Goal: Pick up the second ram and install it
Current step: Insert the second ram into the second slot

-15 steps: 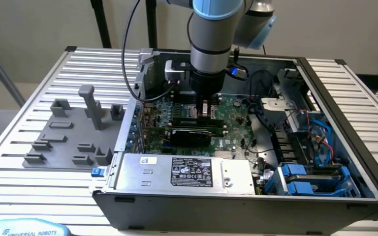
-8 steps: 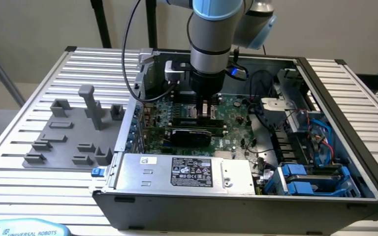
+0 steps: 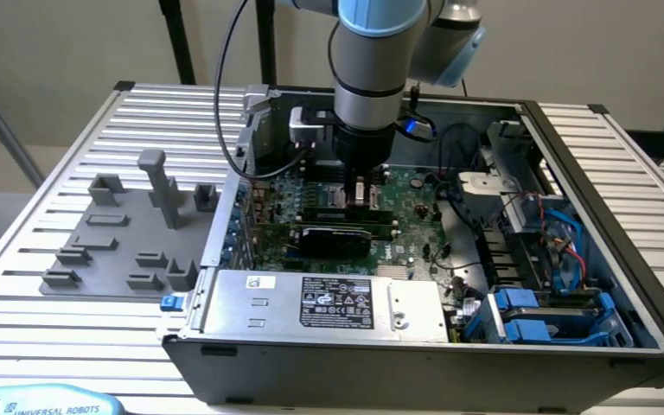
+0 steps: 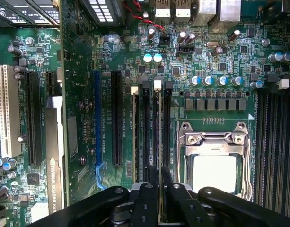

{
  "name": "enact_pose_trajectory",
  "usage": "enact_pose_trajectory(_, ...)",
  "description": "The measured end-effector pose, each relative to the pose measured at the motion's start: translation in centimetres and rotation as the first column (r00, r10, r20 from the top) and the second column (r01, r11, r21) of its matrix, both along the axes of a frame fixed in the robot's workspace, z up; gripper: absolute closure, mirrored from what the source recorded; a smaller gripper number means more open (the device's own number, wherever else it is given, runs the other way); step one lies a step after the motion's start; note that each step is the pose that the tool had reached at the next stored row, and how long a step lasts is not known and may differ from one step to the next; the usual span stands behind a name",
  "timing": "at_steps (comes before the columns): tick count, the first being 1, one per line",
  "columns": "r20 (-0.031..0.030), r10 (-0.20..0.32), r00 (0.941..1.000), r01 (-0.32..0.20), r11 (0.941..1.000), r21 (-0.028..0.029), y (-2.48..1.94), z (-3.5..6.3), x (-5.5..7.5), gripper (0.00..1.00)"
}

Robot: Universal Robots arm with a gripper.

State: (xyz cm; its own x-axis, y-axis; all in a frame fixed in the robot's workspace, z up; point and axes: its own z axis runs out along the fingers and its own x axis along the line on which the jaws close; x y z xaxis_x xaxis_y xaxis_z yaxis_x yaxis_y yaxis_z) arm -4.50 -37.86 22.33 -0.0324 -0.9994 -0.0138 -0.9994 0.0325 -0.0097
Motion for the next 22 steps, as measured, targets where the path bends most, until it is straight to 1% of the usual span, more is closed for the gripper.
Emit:
enact_pose_trajectory(6,-0.0001,0.0,1.0,0.0,1.0,-0.0002,0.11,-0.08,-0.02,0.86)
enact_pose_trajectory(17,0.0,0.0,1.0,0.0,1.0,0.0002,0.12,-0.41,-0.03,0.86)
enact_pose_trajectory(19,-0.0001,0.0,1.0,0.0,1.0,0.0,0.12,-0.42,-0.03,0.85)
enact_pose_trajectory(20,0.0,0.0,1.0,0.0,1.0,-0.0001,0.12,-0.42,-0.03,0.78)
enact_pose_trajectory(22,0.0001,0.0,1.0,0.0,1.0,0.0001,0.12,-0.31,-0.03,0.78)
